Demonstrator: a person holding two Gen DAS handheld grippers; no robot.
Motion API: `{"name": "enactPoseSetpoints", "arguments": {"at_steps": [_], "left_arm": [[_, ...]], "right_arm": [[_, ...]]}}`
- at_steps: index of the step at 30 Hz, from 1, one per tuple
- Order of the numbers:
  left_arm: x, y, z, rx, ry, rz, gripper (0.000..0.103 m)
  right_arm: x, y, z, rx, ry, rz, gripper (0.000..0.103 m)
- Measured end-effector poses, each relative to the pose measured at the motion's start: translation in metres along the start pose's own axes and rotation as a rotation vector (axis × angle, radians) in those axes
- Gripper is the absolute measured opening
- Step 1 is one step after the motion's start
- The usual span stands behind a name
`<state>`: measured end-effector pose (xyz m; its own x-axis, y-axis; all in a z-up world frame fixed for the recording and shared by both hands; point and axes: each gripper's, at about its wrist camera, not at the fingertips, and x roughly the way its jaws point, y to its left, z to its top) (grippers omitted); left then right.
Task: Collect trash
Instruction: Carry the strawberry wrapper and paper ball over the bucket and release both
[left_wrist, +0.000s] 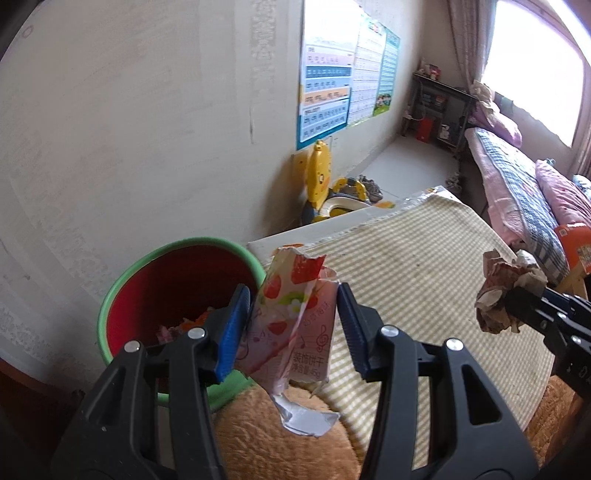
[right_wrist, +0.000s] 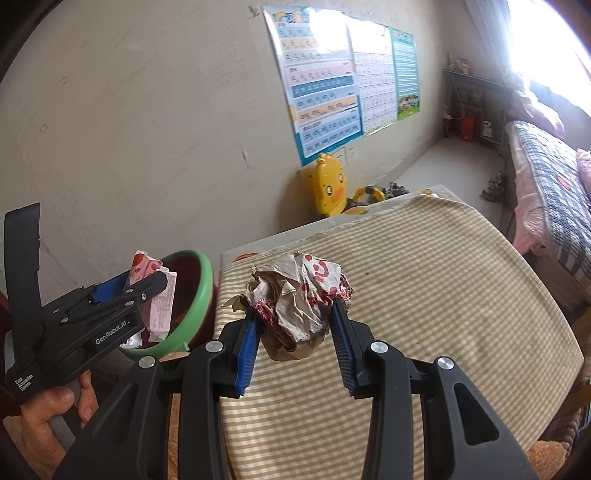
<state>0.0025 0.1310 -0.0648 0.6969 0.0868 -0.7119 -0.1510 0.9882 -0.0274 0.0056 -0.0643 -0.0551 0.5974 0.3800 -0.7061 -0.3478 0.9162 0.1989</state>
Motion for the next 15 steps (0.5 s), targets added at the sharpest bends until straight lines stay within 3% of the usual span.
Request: {"name": "enactPoseSetpoints", "arguments": {"at_steps": [15], "left_arm": [[0.013, 0.066, -0.005, -0.086, 0.019, 0.124, 0.047]], "right_arm": [[0.042, 0.052, 0.020, -0.075, 0.045, 0.085, 0.036]]}}
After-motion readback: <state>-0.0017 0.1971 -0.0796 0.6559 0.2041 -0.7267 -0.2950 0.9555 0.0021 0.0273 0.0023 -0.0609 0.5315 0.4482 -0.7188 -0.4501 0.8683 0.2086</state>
